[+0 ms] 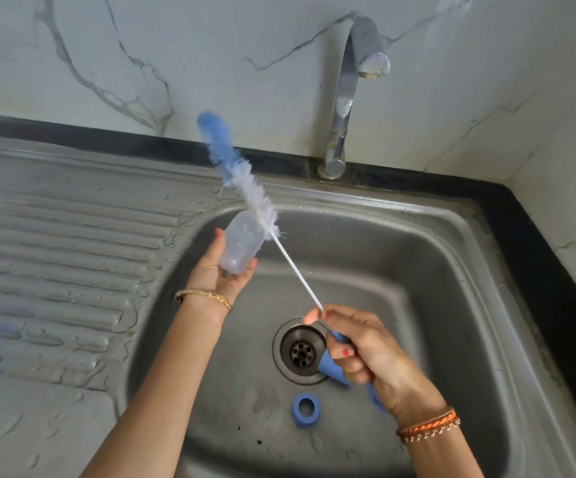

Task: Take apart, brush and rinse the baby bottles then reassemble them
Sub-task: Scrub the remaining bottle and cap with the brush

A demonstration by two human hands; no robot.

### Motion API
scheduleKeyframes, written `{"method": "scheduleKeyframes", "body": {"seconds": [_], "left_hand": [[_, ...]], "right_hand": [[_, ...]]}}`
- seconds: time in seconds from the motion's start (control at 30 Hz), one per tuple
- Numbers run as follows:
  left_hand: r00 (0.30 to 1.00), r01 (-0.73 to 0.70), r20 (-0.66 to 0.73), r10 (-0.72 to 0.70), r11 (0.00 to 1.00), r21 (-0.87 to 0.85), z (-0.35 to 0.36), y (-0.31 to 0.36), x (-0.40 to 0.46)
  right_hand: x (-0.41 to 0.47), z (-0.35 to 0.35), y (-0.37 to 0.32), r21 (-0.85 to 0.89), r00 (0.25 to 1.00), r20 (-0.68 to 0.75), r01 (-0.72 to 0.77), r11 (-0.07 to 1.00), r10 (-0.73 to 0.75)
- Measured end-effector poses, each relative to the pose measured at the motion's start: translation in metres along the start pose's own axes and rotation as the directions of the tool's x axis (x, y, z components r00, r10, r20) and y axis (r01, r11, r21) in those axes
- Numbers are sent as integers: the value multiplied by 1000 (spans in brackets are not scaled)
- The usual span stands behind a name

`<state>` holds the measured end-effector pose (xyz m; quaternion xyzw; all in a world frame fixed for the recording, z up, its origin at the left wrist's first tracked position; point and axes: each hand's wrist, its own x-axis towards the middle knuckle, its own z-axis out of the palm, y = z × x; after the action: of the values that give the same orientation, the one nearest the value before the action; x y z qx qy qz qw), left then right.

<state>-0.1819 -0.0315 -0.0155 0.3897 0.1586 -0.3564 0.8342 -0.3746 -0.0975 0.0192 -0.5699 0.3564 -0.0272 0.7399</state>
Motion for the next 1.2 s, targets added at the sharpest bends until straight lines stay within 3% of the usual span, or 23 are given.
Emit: {"method": "scheduleKeyframes", "body": {"seconds": [0.13,0.27,0.3,0.33,0.37,0.43,0.5,0.63,0.73,0.87,1.03,1.2], "left_hand": [[999,10,-38,2,952,307,-1,-2,2],[992,-80,-15,123,731,678,-4,-11,4],[983,-135,32,180,601,788,-6,-13,6],[971,-177,91,223,403,898,-10,-16,6],[959,-196,157,235,153,969,-13,-18,7],[948,-201,264,177,-310,929,-19,-21,5],[944,-224,318,90,-533,816,-23,-25,7],[941,-300,327,-84,-656,693,-38,-32,16],[947,-322,250,-204,-649,689,-47,-35,20],[955,-297,209,-212,-645,704,-52,-31,20],[982,-170,35,-184,-802,573,-58,-29,19],[988,-97,-44,-146,-826,555,-61,-33,16]], "right_hand": [[10,9,12,-213,951,-217,175,961,-221],[13,7,21,-634,802,-355,171,754,-480],[12,4,20,-691,784,-362,137,709,-504],[10,1,19,-732,776,-366,100,674,-513],[9,-1,17,-765,773,-372,58,642,-514],[9,-3,16,-816,770,-376,-11,578,-516],[9,-3,16,-855,774,-353,-39,518,-526],[8,0,16,-877,780,-334,-52,478,-528],[9,0,16,-862,782,-352,-56,504,-515],[11,-4,18,-843,776,-385,-74,533,-500],[11,-3,18,-855,786,-365,-71,514,-498],[12,-2,19,-854,793,-355,-59,518,-494]]}}
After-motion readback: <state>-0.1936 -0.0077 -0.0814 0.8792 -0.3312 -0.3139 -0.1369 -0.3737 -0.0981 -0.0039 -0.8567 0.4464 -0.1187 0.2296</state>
